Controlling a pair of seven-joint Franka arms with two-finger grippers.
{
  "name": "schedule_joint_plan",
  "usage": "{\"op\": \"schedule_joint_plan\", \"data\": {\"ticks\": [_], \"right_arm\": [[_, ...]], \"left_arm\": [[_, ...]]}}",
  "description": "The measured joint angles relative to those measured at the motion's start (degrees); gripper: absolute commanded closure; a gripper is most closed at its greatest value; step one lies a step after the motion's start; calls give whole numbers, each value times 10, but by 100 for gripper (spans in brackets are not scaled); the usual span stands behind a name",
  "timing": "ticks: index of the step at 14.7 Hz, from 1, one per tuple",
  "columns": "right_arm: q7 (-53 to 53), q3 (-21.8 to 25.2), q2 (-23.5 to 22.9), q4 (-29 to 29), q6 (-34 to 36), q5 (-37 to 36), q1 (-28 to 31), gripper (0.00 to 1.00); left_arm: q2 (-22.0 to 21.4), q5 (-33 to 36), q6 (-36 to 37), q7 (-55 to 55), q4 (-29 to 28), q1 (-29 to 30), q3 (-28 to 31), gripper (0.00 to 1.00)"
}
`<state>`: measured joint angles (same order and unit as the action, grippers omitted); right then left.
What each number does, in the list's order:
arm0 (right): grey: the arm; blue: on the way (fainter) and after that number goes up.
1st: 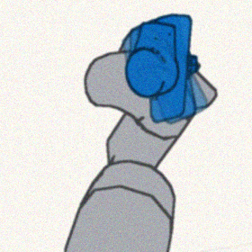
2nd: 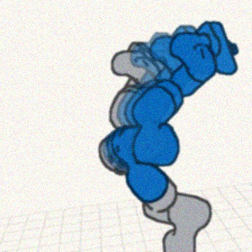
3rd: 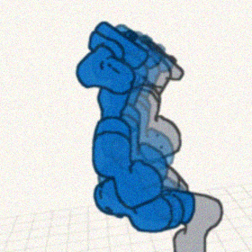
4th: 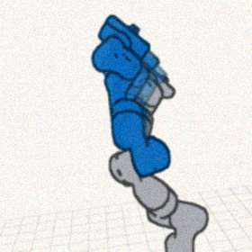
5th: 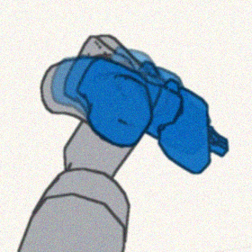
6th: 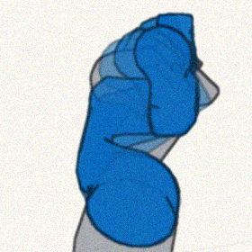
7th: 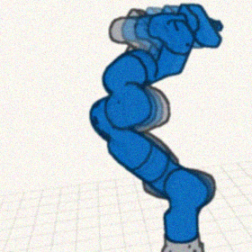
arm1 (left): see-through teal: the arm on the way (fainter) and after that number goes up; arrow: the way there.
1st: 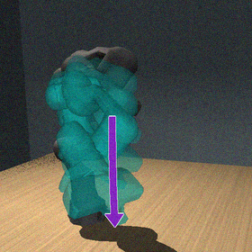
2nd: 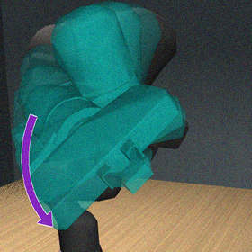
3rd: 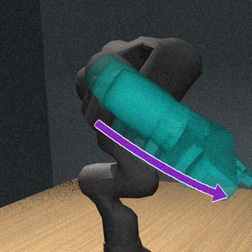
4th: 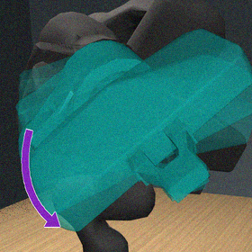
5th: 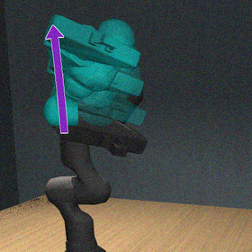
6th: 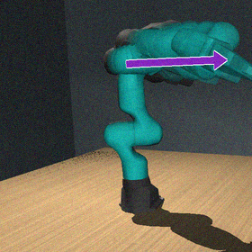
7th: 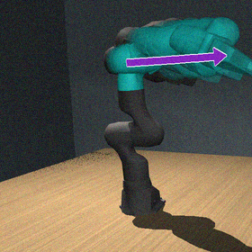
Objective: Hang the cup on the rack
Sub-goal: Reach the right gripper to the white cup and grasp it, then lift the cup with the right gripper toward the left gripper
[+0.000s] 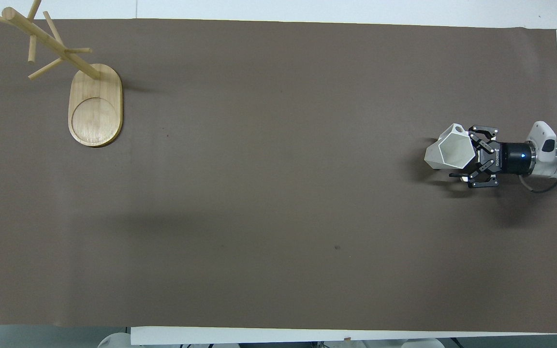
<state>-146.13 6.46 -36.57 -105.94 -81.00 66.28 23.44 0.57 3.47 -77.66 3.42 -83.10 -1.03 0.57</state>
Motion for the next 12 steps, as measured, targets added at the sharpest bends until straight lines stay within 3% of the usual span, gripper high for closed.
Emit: {"op": "schedule_joint_plan", "data": {"ticks": [9,10,12], "right_arm": [[0,1,0,-19,-12,8,-16,3],[0,1,0,-19,-12,10,-17,14],[0,1,1,-19,-12,10,-18,58]], "left_arm": [[0,0,0,0,0,0,0,0],[0,0,0,0,0,0,0,0],[0,0,0,0,0,0,0,0]]}}
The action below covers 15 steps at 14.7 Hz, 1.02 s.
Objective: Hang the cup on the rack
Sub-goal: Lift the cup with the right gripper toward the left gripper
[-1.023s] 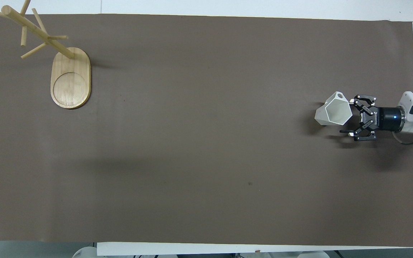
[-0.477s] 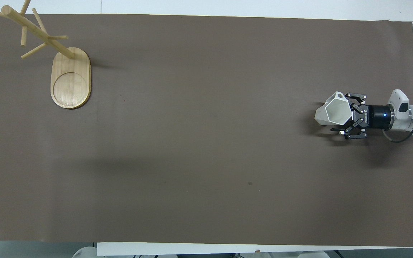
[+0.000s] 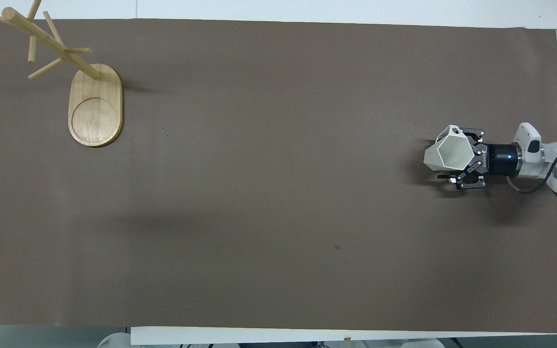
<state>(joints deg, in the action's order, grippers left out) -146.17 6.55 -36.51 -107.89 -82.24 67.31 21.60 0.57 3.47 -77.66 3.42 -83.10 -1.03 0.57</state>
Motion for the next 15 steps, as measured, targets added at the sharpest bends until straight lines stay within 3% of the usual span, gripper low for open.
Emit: {"op": "schedule_joint_plan", "data": {"ticks": [1,2,5,8,11,15], "right_arm": [[0,0,0,0,0,1,-2,78],[-1,0,1,0,0,2,-6,86],[-1,-1,6,1,-1,12,-31,87],[29,-3,46,3,-25,31,-87,87],[94,-5,85,3,-73,100,-174,90],[170,-7,102,9,-189,170,-307,91]], "left_arm": [[0,0,0,0,0,0,0,0],[0,0,0,0,0,0,0,0],[0,0,0,0,0,0,0,0],[0,0,0,0,0,0,0,0],[0,0,0,0,0,0,0,0],[0,0,3,-6,0,0,1,0]]}}
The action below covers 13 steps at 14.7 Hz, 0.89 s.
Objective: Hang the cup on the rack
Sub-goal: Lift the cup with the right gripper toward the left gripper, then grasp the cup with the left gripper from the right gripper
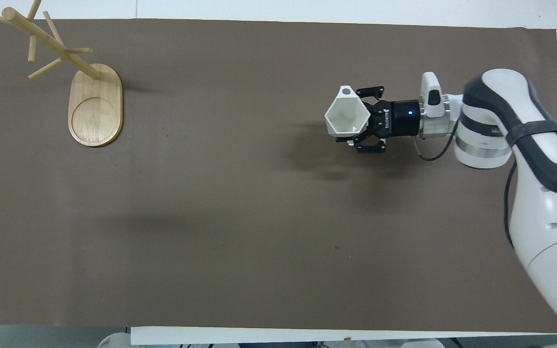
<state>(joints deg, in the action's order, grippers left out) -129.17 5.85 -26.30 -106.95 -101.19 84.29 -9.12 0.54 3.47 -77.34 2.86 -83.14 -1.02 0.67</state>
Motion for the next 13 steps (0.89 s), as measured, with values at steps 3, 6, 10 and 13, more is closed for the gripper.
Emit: {"op": "schedule_joint_plan", "data": {"ticks": [3,6,10,13], "right_arm": [[38,0,10,5,-48,81,-71,91],[62,0,11,16,-86,121,-124,91],[67,0,11,36,-126,125,-182,91],[61,0,14,42,-154,132,-203,91]], "left_arm": [[-11,0,0,-5,0,-1,-3,0],[-34,-8,-20,-37,0,-8,-19,0],[-35,-31,-127,-179,-37,-74,-35,0],[-4,-31,-183,-303,-48,-163,-43,0]]}}
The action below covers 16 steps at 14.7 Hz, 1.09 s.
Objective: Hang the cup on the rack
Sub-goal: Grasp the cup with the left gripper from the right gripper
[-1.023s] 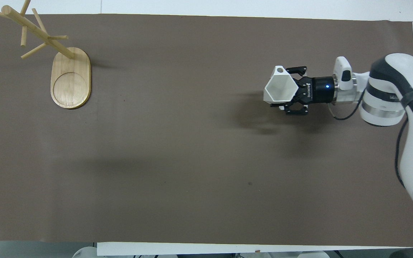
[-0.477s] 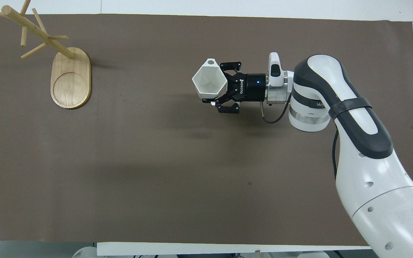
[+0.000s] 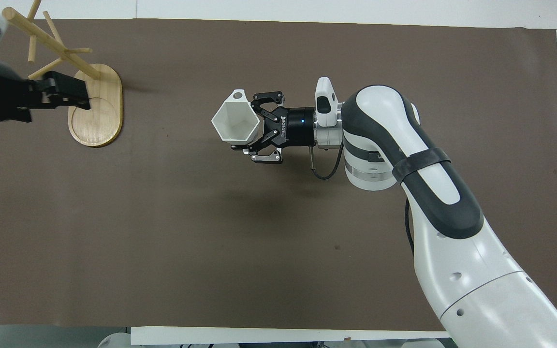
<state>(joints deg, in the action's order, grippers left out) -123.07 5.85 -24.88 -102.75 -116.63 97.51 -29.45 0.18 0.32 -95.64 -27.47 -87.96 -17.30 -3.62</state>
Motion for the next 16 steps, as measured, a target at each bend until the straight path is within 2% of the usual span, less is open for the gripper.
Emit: {"op": "schedule_joint_plan", "data": {"ticks": [2,5,14,15,16], "right_arm": [[-1,0,4,4,-8,7,-8,91],[-1,0,5,7,-18,16,-16,91],[-1,0,5,11,-34,24,-28,90],[-1,0,5,11,-34,24,-28,90],[-1,0,5,12,-34,24,-28,90]], "left_arm": [[16,-3,-31,-61,0,-42,-2,0],[34,-22,-59,-94,-1,-75,-2,0],[41,-27,-133,-102,-87,-99,-2,3],[41,-27,-139,-102,-93,-100,-2,8],[42,-27,-145,-102,-98,-101,-2,37]]}}
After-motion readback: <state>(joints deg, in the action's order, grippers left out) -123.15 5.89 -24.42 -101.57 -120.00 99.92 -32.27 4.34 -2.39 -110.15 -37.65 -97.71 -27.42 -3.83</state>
